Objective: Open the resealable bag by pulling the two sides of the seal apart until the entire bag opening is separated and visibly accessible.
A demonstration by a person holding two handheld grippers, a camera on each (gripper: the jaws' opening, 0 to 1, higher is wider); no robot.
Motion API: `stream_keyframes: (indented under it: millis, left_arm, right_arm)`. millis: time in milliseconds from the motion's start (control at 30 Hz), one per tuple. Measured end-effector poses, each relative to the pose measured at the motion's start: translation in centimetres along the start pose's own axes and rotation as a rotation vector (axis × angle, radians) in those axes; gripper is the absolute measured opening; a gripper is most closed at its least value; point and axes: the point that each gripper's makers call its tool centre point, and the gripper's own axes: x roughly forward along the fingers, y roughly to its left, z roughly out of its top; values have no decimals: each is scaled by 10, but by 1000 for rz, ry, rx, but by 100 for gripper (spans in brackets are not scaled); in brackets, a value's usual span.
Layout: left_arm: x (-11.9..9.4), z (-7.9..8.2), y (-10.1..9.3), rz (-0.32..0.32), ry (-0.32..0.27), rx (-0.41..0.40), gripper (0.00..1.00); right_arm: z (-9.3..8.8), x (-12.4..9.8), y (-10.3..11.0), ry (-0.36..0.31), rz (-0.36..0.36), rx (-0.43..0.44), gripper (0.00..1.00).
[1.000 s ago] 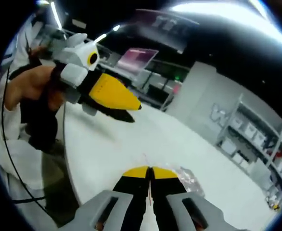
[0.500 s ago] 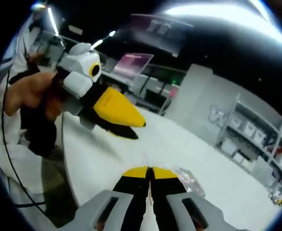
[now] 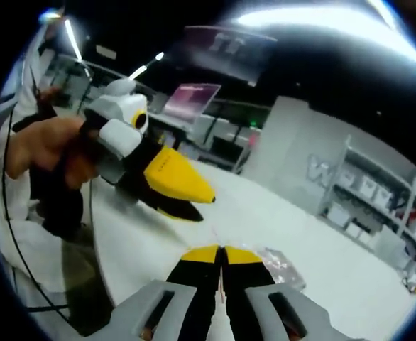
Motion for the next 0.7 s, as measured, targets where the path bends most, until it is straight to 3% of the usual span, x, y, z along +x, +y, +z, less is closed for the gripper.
stream_keyframes:
  millis: [700]
  left_arm:
    - [12, -9, 17, 38, 41, -42, 22]
  right_arm:
    - [2, 0, -3, -41, -19, 24, 0]
